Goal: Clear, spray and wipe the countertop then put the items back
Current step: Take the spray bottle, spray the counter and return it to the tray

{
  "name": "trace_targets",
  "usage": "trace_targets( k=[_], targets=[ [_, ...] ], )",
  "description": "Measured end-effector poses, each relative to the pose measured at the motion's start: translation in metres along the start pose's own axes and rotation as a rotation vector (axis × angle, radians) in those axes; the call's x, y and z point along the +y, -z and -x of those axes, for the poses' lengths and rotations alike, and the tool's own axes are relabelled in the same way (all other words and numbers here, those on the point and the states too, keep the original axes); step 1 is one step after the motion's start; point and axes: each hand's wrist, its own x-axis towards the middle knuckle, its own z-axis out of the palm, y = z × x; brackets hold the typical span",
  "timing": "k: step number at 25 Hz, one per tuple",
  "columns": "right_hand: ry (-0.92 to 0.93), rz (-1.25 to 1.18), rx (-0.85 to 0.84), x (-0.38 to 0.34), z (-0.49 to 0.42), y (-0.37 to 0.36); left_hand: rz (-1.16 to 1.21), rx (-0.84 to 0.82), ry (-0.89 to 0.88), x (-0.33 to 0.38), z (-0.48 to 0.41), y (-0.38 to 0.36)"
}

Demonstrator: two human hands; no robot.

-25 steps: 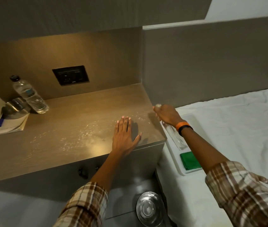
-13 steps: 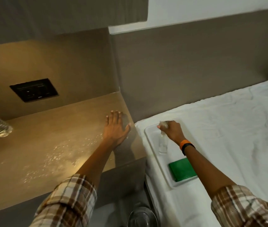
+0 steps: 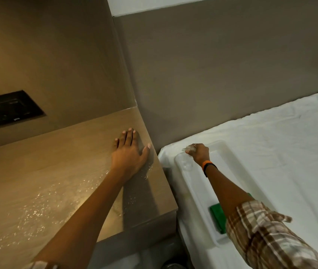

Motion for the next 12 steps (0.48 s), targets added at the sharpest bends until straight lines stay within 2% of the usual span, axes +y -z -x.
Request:
trace_targets(
  k=[5,8,12],
  targets=[
    [-0.050,0.100,-0.019,-0.013,-0.001,-0.001,0.024,-0.039,-0.018,0.000,0.002,0.007],
    [0.003,0.302,-0.075,-0.017,0.010,0.011,0.026,-0.089,-0.020,0.003,0.000,0.019],
    [0.096,0.566,-0.047,-0.005,0.056,0.033,-0.001,-0.004,-0.214,0.051,0.011,0.033]
  ],
)
